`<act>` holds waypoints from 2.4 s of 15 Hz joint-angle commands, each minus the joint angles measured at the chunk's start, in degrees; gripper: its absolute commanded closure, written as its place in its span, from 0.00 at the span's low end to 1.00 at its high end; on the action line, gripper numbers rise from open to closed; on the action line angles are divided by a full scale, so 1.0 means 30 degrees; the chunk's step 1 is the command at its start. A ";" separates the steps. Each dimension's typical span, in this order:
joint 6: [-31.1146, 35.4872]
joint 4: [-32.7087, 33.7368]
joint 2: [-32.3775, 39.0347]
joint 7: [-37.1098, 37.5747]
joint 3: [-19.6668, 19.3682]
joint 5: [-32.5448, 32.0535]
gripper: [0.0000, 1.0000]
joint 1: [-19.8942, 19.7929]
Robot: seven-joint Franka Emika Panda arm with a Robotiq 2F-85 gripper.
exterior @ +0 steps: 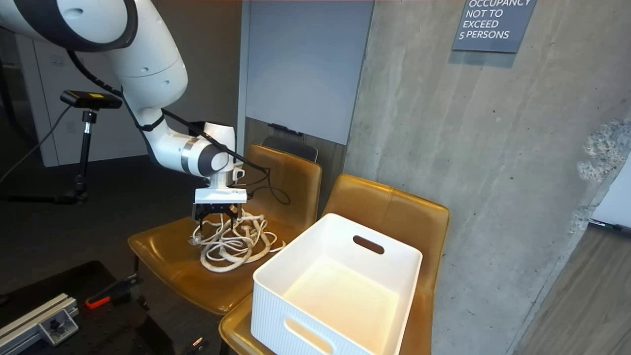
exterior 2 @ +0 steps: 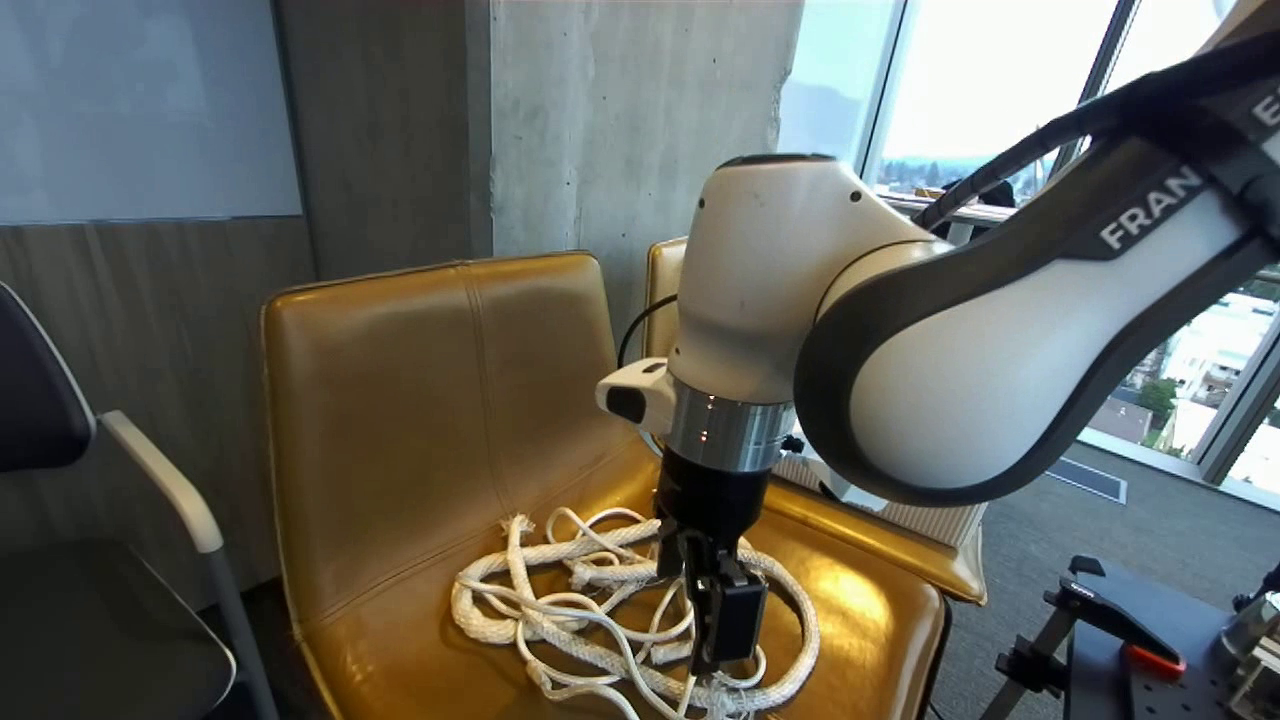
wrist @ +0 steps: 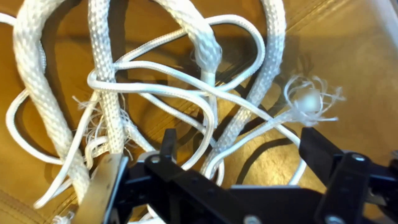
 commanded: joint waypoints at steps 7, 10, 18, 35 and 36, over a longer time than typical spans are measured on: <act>-0.0486 0.3441 0.3314 -0.1445 -0.0157 -0.1958 0.32 -0.0320; -0.0691 0.3944 0.3679 -0.1492 -0.0213 -0.1926 0.55 -0.0479; -0.3149 0.3896 0.0236 -0.0383 0.0335 -0.0918 1.00 -0.0686; -1.0345 1.2055 -0.7954 0.2054 -0.2265 -0.1391 0.99 -0.1620; -1.0709 1.3006 -0.8008 0.2193 -0.2482 -0.1440 0.99 -0.1760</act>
